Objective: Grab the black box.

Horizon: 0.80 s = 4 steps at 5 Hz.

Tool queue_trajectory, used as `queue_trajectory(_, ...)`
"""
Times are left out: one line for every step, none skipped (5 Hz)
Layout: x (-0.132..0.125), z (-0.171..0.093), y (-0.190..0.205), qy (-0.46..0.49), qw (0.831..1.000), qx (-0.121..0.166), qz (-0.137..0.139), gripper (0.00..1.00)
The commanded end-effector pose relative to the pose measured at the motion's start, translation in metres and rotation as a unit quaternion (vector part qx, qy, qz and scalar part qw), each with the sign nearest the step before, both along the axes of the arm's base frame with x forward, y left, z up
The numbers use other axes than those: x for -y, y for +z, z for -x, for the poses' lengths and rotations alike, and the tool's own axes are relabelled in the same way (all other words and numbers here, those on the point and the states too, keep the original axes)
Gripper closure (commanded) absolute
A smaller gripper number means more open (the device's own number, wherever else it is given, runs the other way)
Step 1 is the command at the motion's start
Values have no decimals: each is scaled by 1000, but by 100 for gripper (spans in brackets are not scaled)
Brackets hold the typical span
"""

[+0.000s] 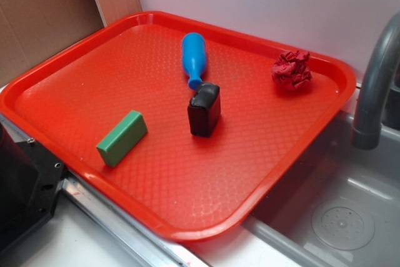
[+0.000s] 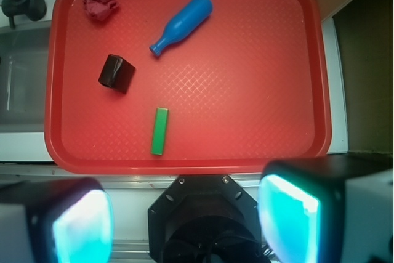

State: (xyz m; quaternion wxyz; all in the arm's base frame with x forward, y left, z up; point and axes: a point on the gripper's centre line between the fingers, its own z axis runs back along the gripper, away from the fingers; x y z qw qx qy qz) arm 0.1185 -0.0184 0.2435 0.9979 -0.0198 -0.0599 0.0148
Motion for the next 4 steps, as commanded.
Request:
queue_trajectory(0,0,0,0,1000,0,0,0)
queue_trajectory(34,-50,-39,107,994,-16,8,0)
queue_trajectory(42,-90,-46,230,972,-32,17,0)
queue_trajectory(42,-90,-46,230,972,-32,17,0)
